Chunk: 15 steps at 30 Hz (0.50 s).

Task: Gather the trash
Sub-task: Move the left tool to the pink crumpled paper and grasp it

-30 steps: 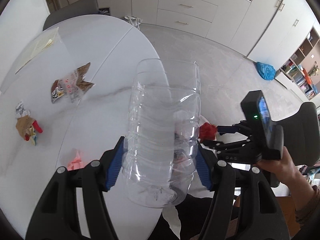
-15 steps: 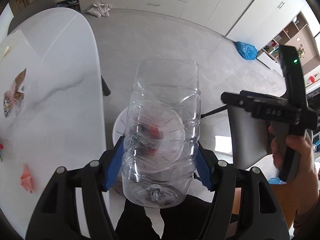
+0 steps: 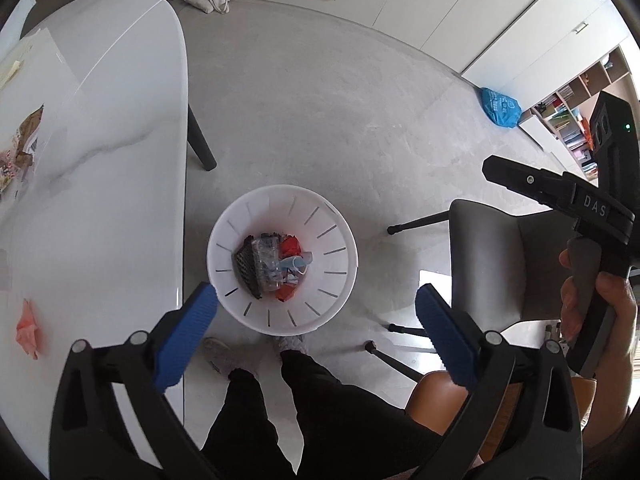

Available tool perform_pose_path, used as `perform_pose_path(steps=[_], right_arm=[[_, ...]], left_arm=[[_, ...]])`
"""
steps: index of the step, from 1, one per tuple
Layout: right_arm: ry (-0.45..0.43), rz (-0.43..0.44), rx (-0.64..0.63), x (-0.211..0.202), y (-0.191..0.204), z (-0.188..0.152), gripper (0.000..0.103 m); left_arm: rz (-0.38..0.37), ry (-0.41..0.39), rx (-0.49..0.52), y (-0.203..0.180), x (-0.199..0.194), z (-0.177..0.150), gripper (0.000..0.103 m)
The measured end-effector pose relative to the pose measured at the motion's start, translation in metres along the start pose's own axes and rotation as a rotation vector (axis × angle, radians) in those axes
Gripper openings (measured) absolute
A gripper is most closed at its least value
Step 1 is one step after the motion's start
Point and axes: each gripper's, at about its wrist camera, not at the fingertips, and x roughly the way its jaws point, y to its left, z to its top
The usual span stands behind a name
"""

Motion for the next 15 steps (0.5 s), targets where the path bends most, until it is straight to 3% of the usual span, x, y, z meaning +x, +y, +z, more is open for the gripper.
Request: perform_pose_path(steps=[8, 15], right_arm=[[0.007, 0.021, -0.058, -0.001, 0.033, -0.001, 0.099], [-0.032, 0.074, -0.189, -0.011, 0.104, 0.007, 0.099]], left_arm=[[0.04, -0.059, -0.035, 0.02, -0.026, -0.005, 0.095], [0.207, -0.18, -0.147, 0.08, -0.074, -0.025, 0.095]])
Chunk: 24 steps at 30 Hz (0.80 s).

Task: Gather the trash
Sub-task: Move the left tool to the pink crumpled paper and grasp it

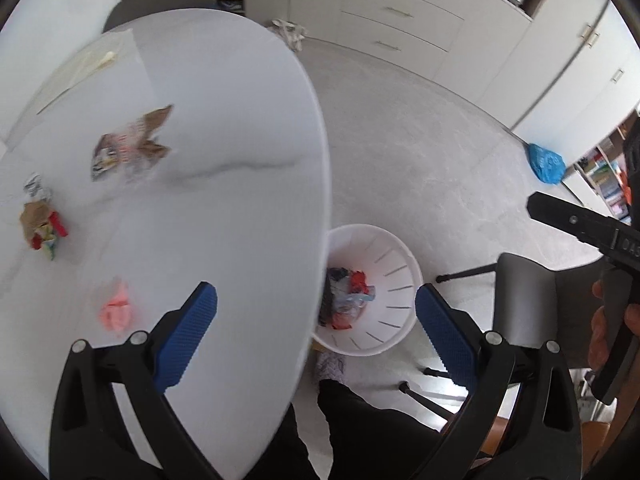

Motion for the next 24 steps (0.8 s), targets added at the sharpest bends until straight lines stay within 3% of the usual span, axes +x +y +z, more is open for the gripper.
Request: perform_pose_path(steps=[3, 10, 12, 17, 20, 24], right_arm=[[-0.015, 0.017, -0.062, 0.002, 0.033, 0.009, 0.1], [-0.009, 0.037, -0.182, 0.021, 0.107, 0.021, 0.1], [-0.002, 0.03, -0.202, 0.026, 0.123, 0.021, 0.1], [0.015, -0.091, -0.31, 0.045, 0.167, 0.017, 0.1], [0.021, -0.082, -0.338, 0.05, 0.184, 0.015, 0.1], [0.032, -0.073, -0.339, 0.054, 0.196, 0.013, 0.1]], left_arm=[[0.086, -0.026, -0.074, 0.042, -0.009, -0.008, 0.095], [0.179, -0.005, -0.225, 0.125, 0.003, -0.033, 0.095], [0.18, 0.008, -0.262, 0.141, 0.012, -0.04, 0.094], [0.137, 0.049, -0.34, 0.163, 0.038, -0.043, 0.085], [0.139, 0.064, -0.337, 0.165, 0.048, -0.042, 0.082], [0.108, 0.077, -0.35, 0.169, 0.057, -0.042, 0.068]])
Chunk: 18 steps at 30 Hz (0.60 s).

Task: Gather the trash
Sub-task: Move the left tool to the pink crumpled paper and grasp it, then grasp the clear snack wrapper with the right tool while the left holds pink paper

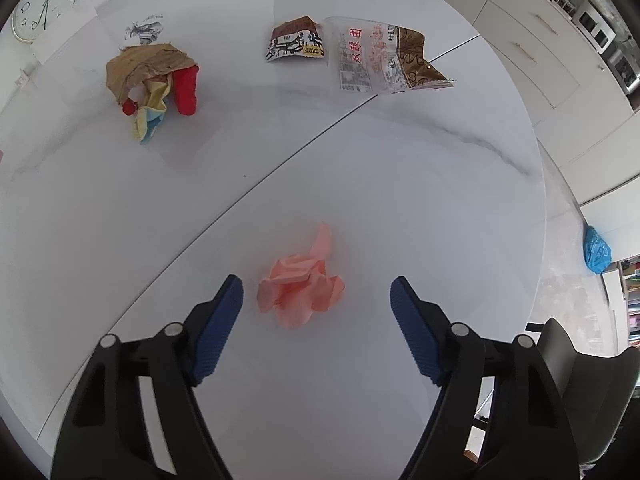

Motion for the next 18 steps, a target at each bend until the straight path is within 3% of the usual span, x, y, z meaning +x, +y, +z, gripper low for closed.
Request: perform_pose_path(steps=[6, 12, 18], right_arm=[[0.017, -0.002, -0.004, 0.005, 0.009, 0.004, 0.1], [0.029, 0.007, -0.008, 0.009, 0.014, 0.004, 0.1], [0.04, 0.035, -0.027, 0.022, 0.021, 0.013, 0.1]], left_arm=[[-0.033, 0.01, -0.022, 0.005, 0.007, -0.003, 0.044], [-0.032, 0.007, -0.037, 0.007, 0.002, -0.004, 0.036], [-0.021, -0.021, -0.069, 0.015, -0.013, -0.001, 0.035]])
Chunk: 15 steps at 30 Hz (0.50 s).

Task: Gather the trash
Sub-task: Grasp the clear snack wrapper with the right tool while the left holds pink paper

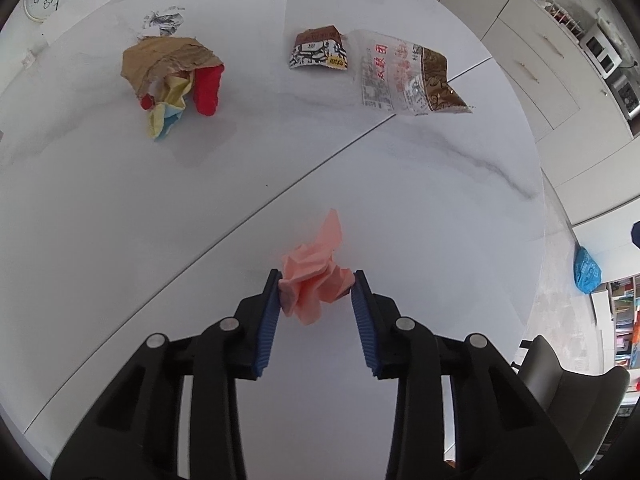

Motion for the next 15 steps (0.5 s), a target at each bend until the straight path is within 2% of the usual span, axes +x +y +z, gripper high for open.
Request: perform_pose_path(steps=[4, 10, 13, 15], right_arm=[[0.013, 0.026, -0.038, 0.028, 0.015, 0.025, 0.1], [0.058, 0.058, -0.043, 0.091, 0.046, 0.073, 0.1], [0.088, 0.048, -0.011, 0.124, 0.058, 0.092, 0.1], [0.118, 0.012, 0.003, 0.149, 0.067, 0.103, 0.1]], left_arm=[[-0.004, -0.041, -0.008, 0.006, -0.025, 0.004, 0.035], [-0.007, -0.076, -0.027, 0.023, -0.048, 0.014, 0.035], [-0.017, -0.082, -0.032, 0.03, -0.053, 0.023, 0.035], [-0.017, -0.087, -0.025, 0.035, -0.054, 0.026, 0.035]])
